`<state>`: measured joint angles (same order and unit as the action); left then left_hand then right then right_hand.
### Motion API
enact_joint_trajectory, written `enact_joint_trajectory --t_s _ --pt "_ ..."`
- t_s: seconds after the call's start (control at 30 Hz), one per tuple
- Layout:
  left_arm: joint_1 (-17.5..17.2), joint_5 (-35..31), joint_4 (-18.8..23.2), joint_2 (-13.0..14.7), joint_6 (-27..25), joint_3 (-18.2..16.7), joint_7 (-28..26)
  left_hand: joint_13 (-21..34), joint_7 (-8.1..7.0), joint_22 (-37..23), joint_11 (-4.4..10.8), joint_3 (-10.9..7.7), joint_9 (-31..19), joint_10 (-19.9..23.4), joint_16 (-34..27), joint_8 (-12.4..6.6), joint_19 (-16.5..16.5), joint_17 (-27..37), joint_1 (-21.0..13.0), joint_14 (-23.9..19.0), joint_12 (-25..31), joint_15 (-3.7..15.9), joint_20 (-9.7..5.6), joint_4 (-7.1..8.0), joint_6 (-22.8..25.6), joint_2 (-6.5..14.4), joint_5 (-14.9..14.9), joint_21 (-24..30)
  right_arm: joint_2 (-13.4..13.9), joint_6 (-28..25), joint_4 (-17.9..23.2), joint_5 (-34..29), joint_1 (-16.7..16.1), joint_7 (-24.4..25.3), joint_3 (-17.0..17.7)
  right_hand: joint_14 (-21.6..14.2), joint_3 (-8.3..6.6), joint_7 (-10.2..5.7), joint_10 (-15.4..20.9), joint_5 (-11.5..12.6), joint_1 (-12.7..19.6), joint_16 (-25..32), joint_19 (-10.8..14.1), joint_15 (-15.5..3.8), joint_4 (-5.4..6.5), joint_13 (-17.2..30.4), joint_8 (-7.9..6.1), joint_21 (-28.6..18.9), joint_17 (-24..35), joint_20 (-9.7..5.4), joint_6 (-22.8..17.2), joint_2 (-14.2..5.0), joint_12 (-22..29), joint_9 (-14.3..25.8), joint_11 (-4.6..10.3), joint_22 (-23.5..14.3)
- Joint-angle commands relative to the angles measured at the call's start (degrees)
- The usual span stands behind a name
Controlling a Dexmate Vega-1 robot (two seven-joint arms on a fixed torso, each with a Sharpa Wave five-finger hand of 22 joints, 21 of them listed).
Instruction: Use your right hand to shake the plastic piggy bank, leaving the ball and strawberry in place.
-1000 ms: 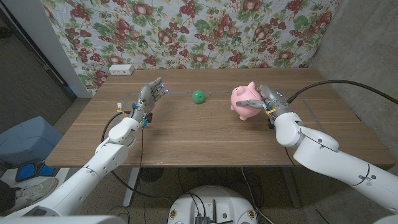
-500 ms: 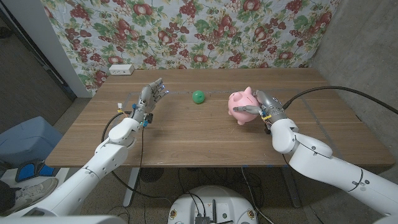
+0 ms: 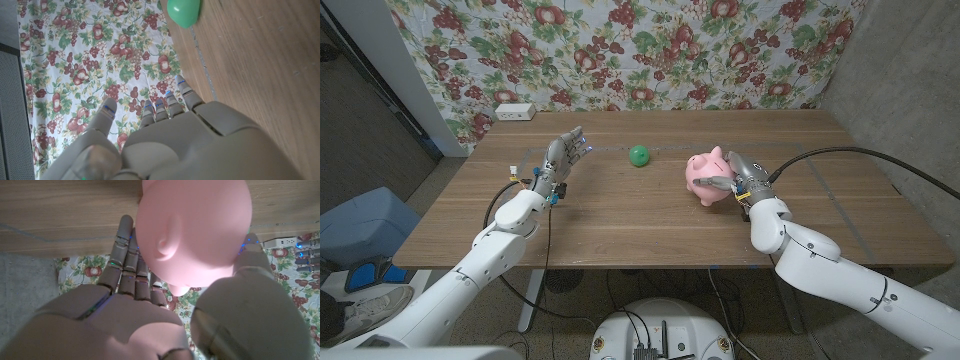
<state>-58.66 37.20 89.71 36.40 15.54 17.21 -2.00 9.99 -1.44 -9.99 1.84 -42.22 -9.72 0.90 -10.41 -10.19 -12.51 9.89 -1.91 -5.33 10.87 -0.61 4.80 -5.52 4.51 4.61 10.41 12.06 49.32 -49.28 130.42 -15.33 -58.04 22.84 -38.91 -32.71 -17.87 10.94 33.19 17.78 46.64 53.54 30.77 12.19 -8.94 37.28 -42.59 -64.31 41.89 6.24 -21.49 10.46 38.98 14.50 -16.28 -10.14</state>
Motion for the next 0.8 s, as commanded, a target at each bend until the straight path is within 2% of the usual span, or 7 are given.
enact_joint_trajectory --t_s 0.03,0.6,0.73,0.8 --pt "-0.21 -0.22 0.39 0.08 -0.03 0.01 -0.26 0.24 0.16 -0.27 0.28 -0.19 -0.28 -0.37 0.10 -0.41 -0.80 -0.01 -0.44 -0.46 0.14 -0.21 -0.04 -0.29 0.59 2.23 0.07 -0.06 -1.45 -1.97 -1.80 -1.90 1.08 -1.80 -1.49 -16.16 -15.03 -9.50 21.78 12.14 3.43 -0.37 -7.01 -24.03 -0.37 13.53 -1.77 0.15 24.08 -6.99 -31.98 -10.33 7.06 8.10 21.61 -0.13" --pt "-0.25 -0.27 0.66 0.23 -0.16 -0.06 -0.28 0.24 0.07 -0.28 0.26 -0.21 -0.30 -0.44 0.09 -0.43 -0.92 0.02 -0.46 -0.53 0.12 -0.18 0.04 -0.42 0.79 2.26 0.05 -0.09 -1.48 -4.24 -2.17 -3.24 2.42 -3.58 -3.07 -15.55 -15.15 -10.28 20.70 11.82 2.95 -2.54 -7.74 -23.84 -0.22 10.83 -0.81 0.42 22.21 -6.99 -31.36 -10.62 4.75 6.77 21.43 -0.13" --pt "0.03 -0.36 0.51 0.19 -0.07 0.01 -0.11 0.24 0.05 -0.28 0.28 -0.20 -0.31 -0.44 0.02 -0.44 -0.93 0.02 -0.46 -0.71 0.12 -0.13 0.05 -0.46 0.85 2.26 0.04 -0.10 -1.27 -5.37 -1.71 -3.54 2.86 -4.33 -3.50 -15.20 -16.43 -11.22 19.86 11.91 3.03 -5.58 -8.33 -23.52 -0.54 8.03 0.11 0.62 19.46 -6.95 -30.64 -10.53 2.37 5.57 21.01 -0.12" --pt "0.15 -0.32 0.39 0.13 0.03 0.03 0.03 0.24 0.06 -0.28 0.32 -0.19 -0.31 -0.42 -0.02 -0.42 -0.92 0.03 -0.44 -0.83 0.13 -0.07 0.03 -0.48 0.83 2.24 0.03 -0.12 -1.30 -5.92 -1.58 -3.69 3.00 -4.44 -3.66 -14.29 -17.34 -11.85 19.62 11.98 3.12 -7.48 -8.67 -23.61 -0.72 6.33 0.86 0.71 18.19 -6.84 -29.84 -10.19 0.98 4.80 21.26 -0.12"
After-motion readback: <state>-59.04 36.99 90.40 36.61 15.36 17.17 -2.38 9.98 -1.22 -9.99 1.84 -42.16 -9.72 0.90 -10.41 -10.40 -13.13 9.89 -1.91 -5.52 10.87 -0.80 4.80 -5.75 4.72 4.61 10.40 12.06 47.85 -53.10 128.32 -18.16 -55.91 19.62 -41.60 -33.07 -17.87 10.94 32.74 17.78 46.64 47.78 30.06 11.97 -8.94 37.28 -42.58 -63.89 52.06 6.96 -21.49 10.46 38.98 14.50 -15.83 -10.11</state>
